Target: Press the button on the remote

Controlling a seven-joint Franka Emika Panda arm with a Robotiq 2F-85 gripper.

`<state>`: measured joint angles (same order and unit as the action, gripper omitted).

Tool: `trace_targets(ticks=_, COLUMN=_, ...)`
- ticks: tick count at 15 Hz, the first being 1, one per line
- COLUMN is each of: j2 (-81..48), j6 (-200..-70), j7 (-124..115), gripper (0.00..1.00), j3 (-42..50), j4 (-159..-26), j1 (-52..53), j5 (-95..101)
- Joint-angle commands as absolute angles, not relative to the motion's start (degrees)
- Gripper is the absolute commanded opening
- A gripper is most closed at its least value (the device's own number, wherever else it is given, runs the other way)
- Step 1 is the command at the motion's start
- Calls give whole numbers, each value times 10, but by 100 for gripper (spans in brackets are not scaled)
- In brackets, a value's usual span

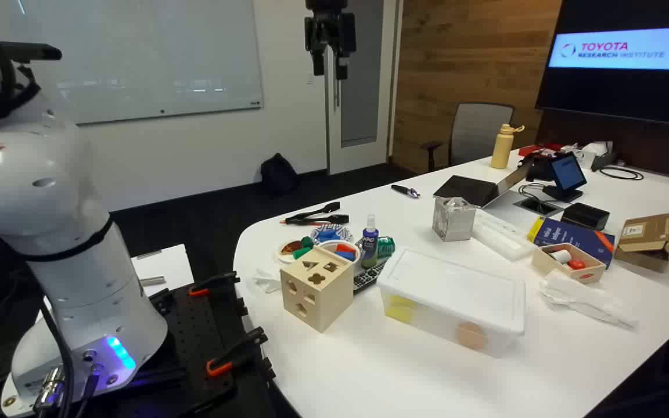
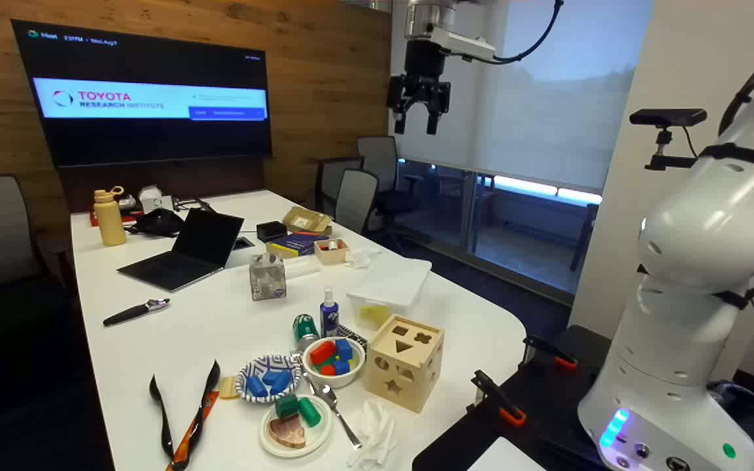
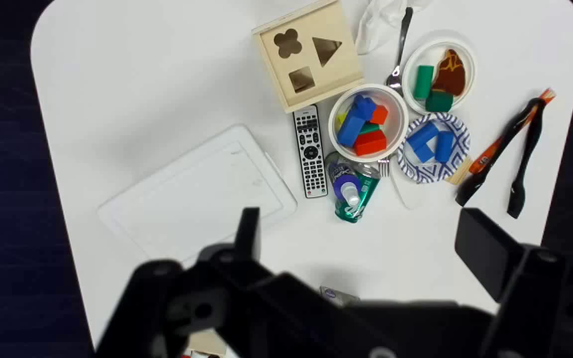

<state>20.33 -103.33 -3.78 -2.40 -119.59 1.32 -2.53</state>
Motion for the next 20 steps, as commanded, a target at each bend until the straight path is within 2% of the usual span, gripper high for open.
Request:
trace_targets(ticks=1, j2=203, j6=-1032, j7=-38, gripper=100, j3=-24, j4=-1194, j1=14, j5=-25)
trace_targets(ticks=7, j2=126, j6=-1136, j7=-29, gripper=100, j3=-15, j4=-1217, j1=10, j5=-24)
trace_targets(ticks=20, j2=-129, j6=-1387, j7=-21, gripper=100, j3=-7, j4=-1238, j1=1, j5=-44)
